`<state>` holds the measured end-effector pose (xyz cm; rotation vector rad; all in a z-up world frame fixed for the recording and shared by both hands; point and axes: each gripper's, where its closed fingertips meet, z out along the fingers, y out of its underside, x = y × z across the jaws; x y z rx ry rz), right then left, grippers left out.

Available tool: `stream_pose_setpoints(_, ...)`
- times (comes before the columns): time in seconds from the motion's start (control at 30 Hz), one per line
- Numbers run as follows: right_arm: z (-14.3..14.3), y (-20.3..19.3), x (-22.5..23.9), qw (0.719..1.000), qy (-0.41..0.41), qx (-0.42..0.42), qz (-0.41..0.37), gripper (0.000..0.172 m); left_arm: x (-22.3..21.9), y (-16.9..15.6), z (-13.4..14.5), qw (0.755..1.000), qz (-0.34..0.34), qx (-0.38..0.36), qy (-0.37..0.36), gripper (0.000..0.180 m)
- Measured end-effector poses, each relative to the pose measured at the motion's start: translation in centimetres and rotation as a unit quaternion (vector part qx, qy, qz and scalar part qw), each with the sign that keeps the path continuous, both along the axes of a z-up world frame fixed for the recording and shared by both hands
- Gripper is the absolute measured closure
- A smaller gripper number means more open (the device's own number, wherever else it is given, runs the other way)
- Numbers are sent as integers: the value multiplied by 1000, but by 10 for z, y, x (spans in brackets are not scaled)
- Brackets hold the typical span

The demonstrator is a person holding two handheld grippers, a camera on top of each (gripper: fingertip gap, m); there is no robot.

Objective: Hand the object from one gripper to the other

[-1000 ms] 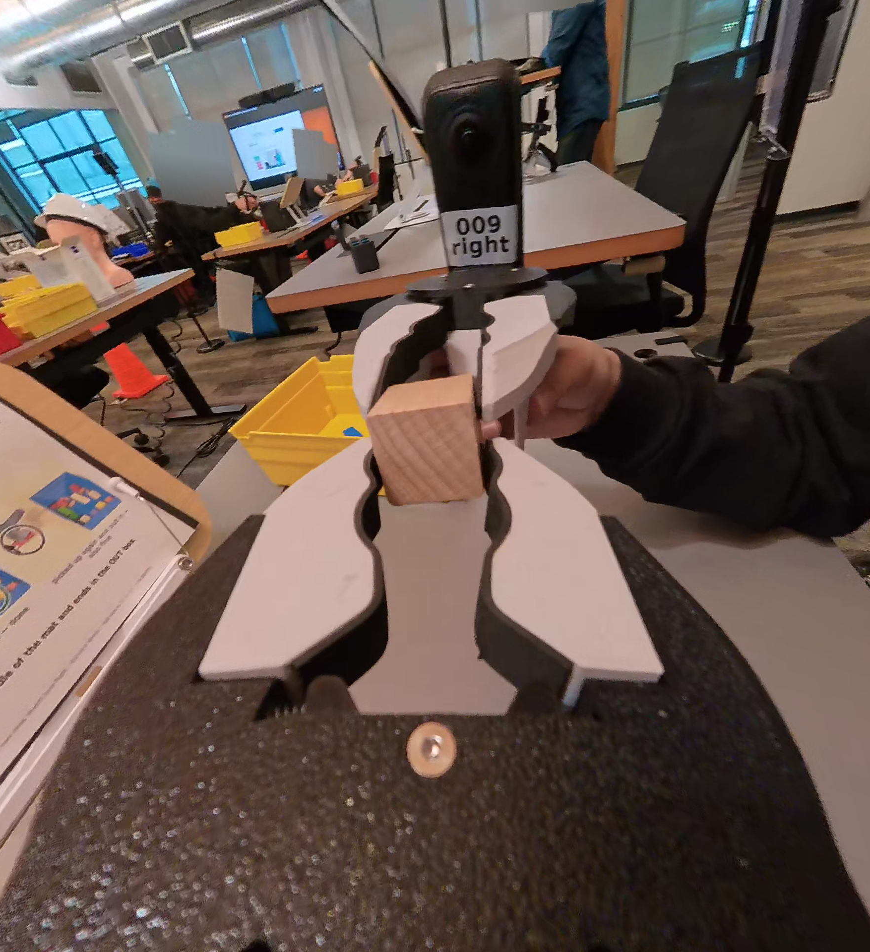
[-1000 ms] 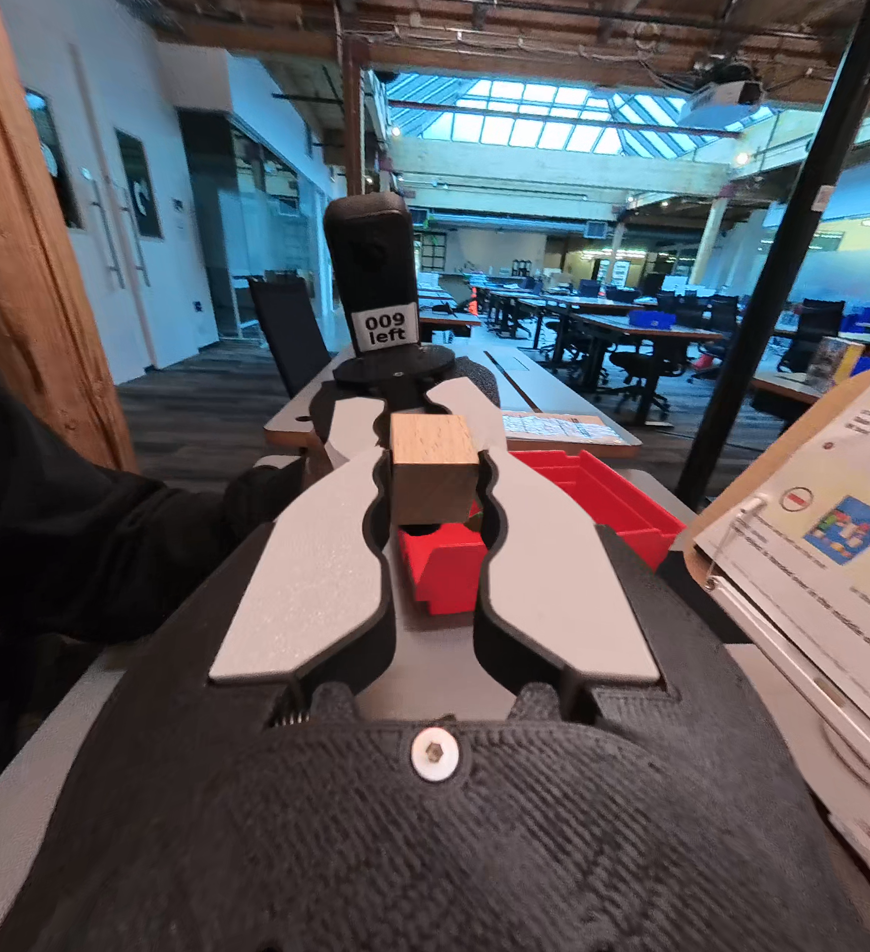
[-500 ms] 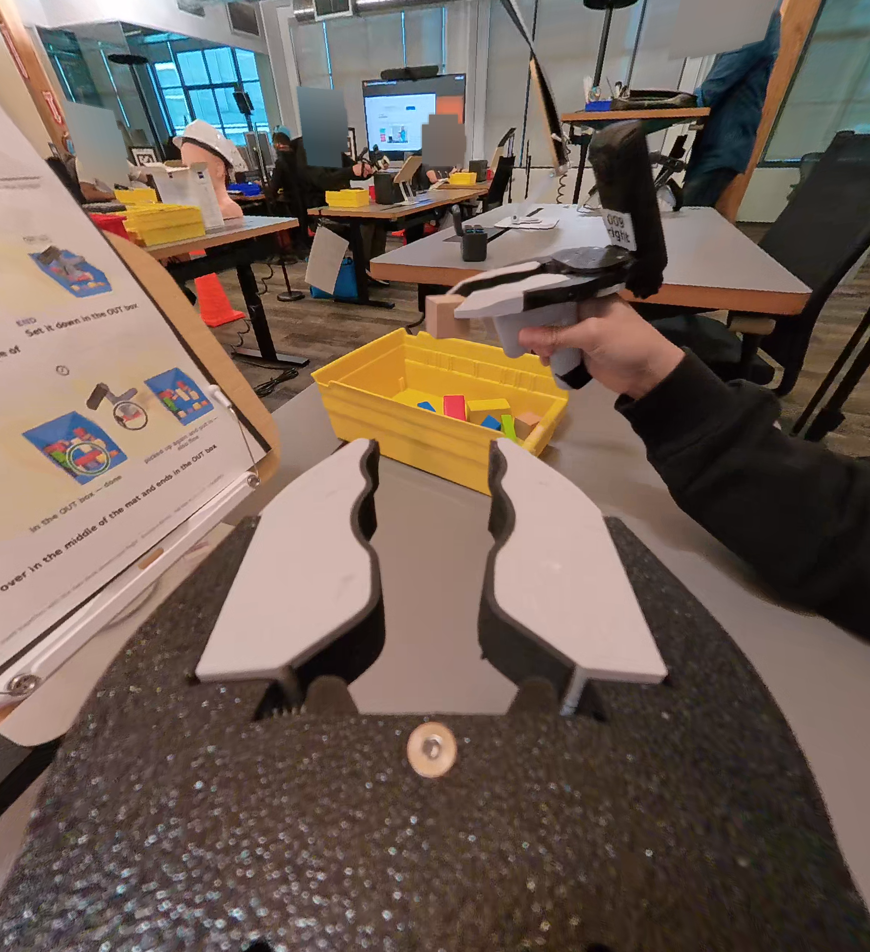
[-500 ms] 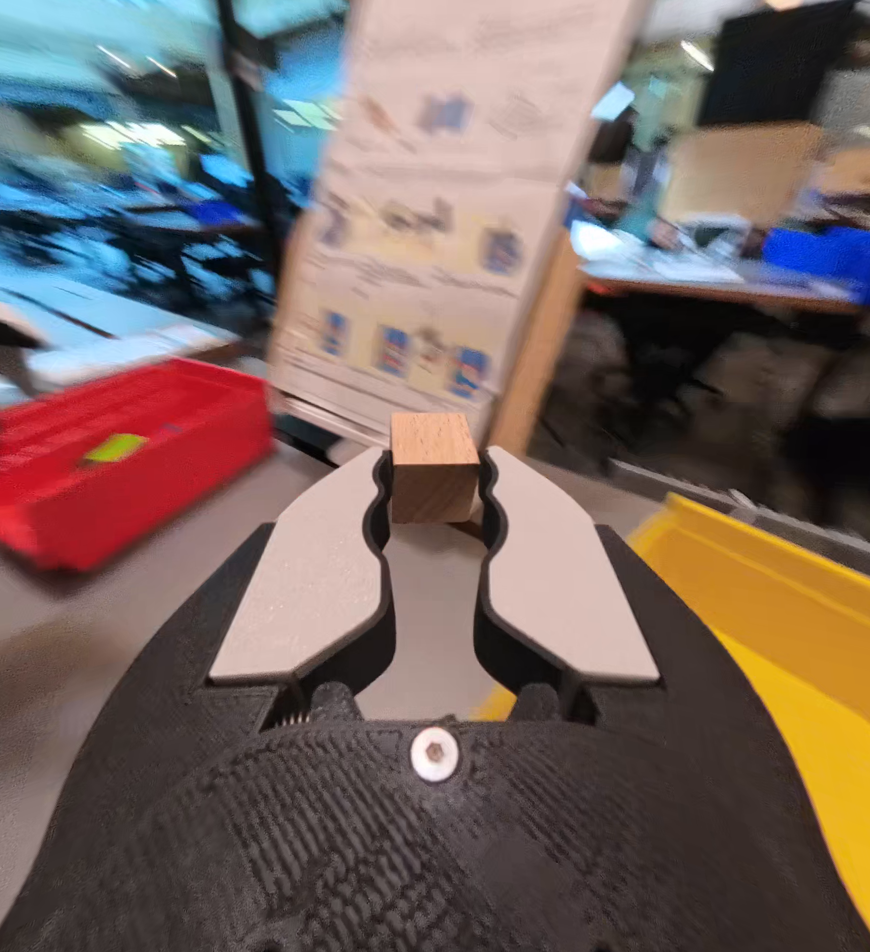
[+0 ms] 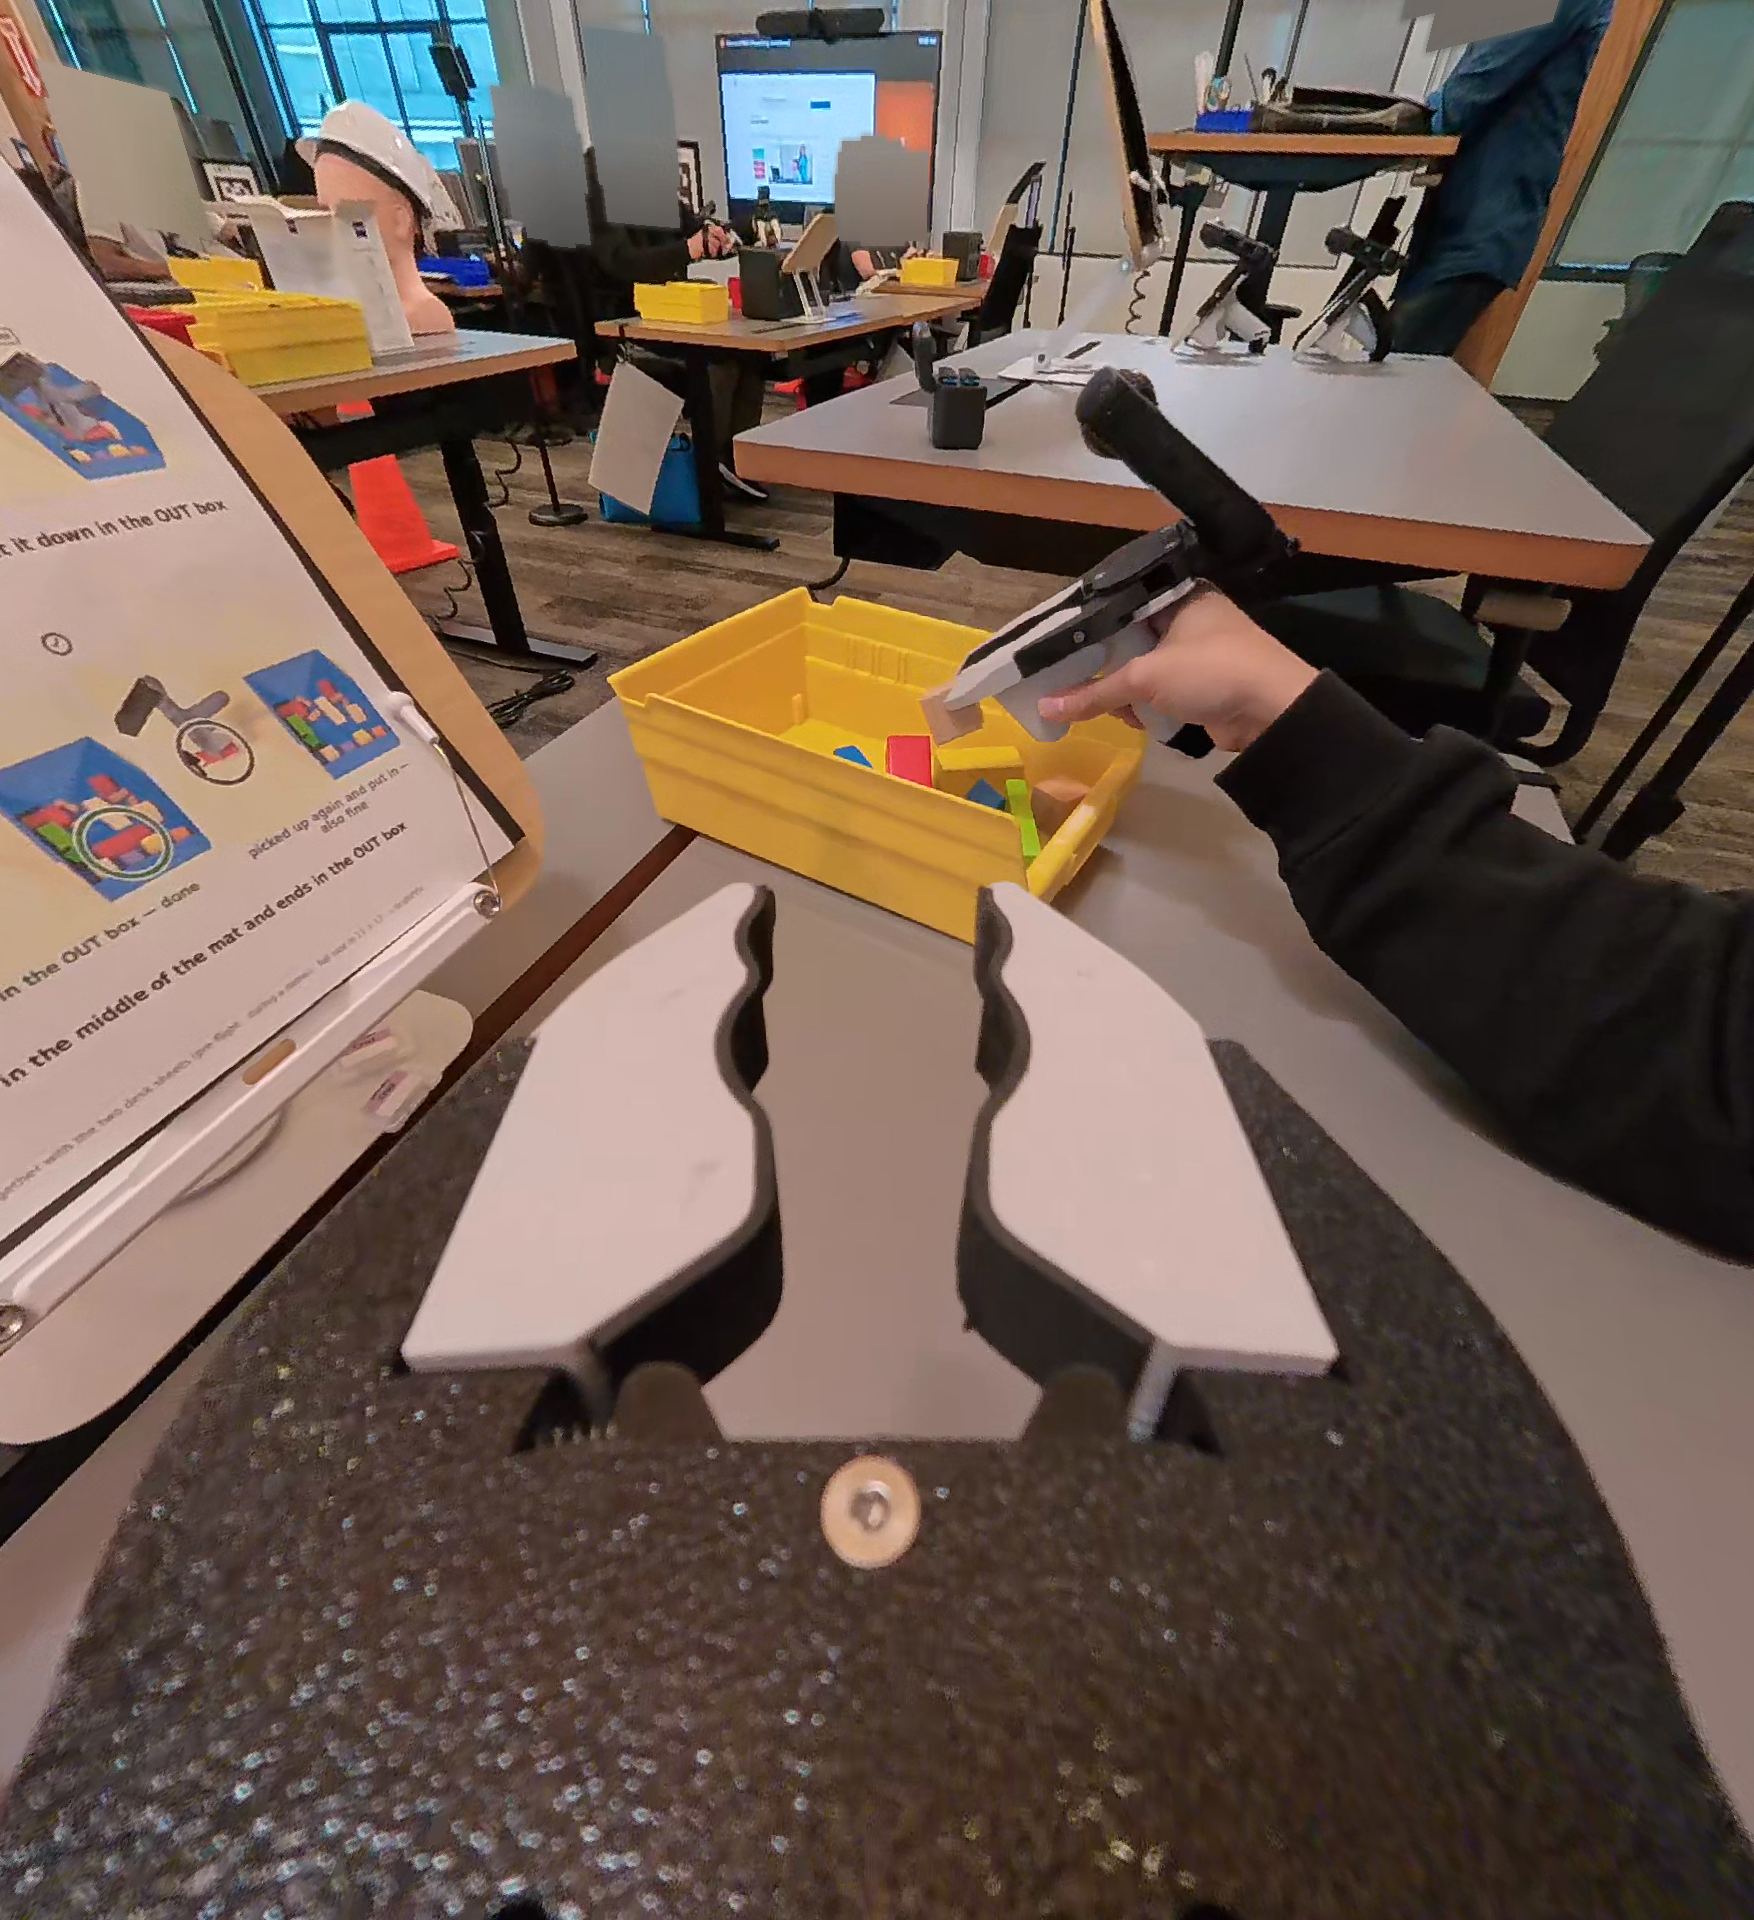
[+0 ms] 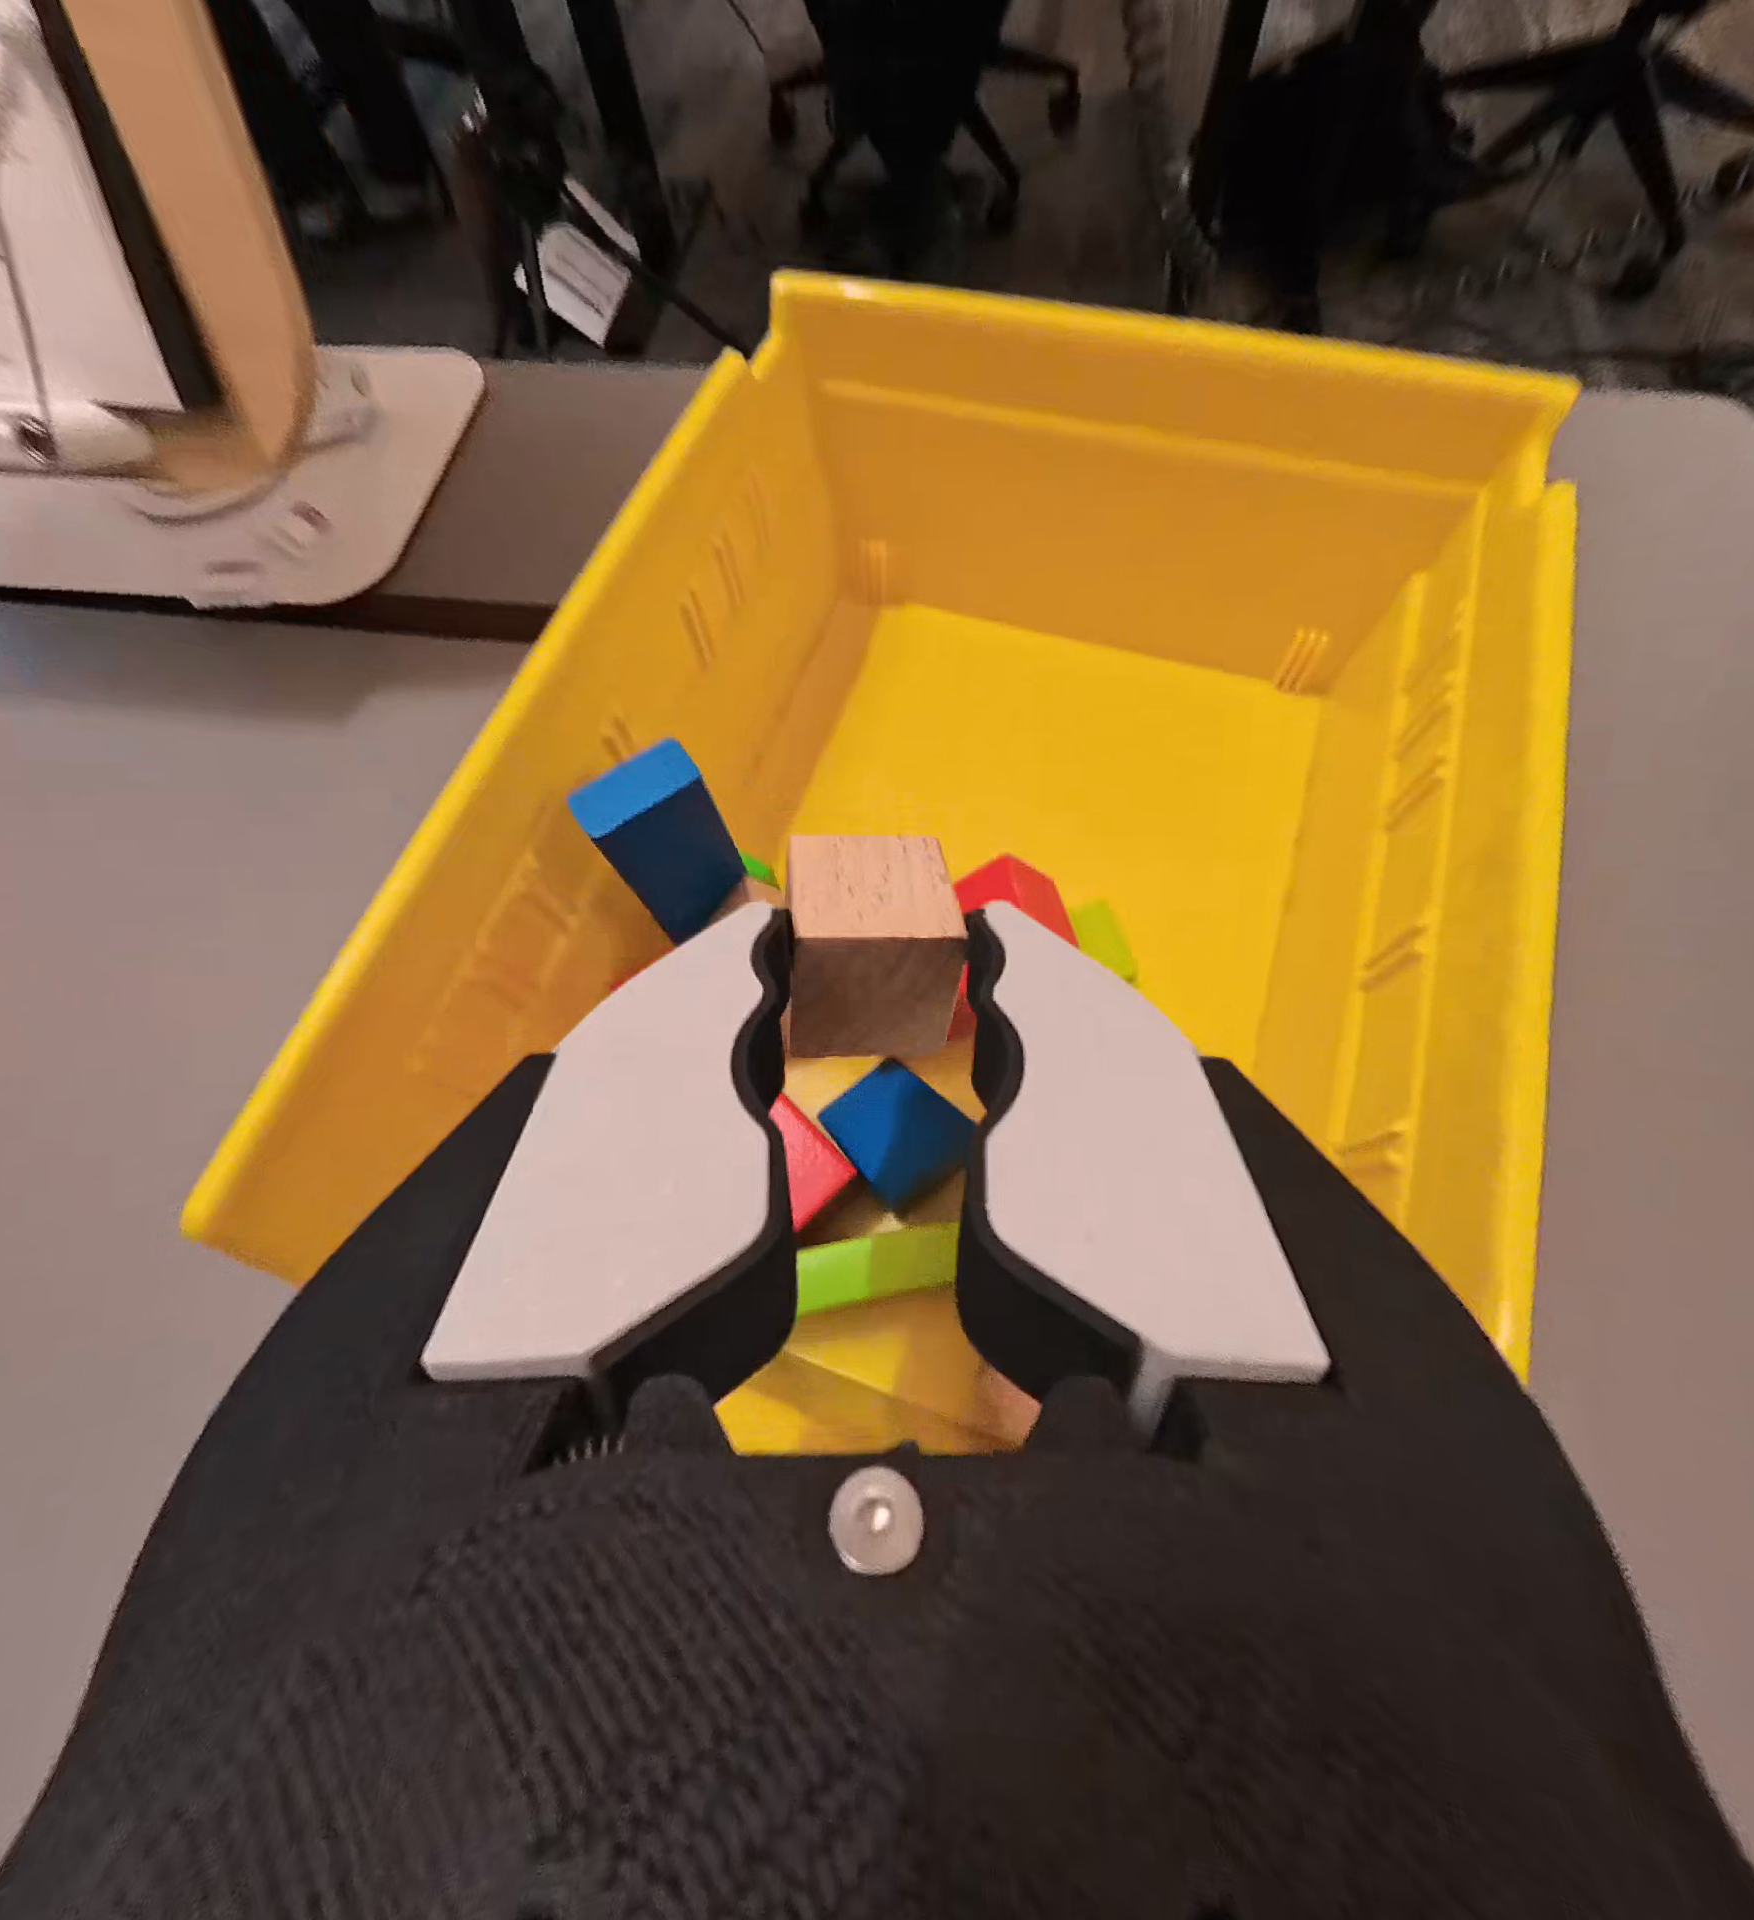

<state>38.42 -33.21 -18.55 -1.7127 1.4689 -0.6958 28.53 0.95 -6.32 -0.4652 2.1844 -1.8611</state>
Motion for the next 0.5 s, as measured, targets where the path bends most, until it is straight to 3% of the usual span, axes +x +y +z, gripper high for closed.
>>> stream_pose_setpoints(0.1,-2,0,-1,1000,7,11,-1,129,1,1,-2,1000,1,4,6,144)
stream_pose_setpoints(0.27,28,0,-5,996,-80,22,-15,128,3,9,-1,1000,11,1,11,144)
stream_pose_setpoints(0.4,36,23,-21,992,-113,55,26,126,8,24,5,999,35,-7,11,144)
stream_pose_setpoints(0.5,45,57,-42,981,-133,114,79,123,18,50,10,995,92,-12,26,144)
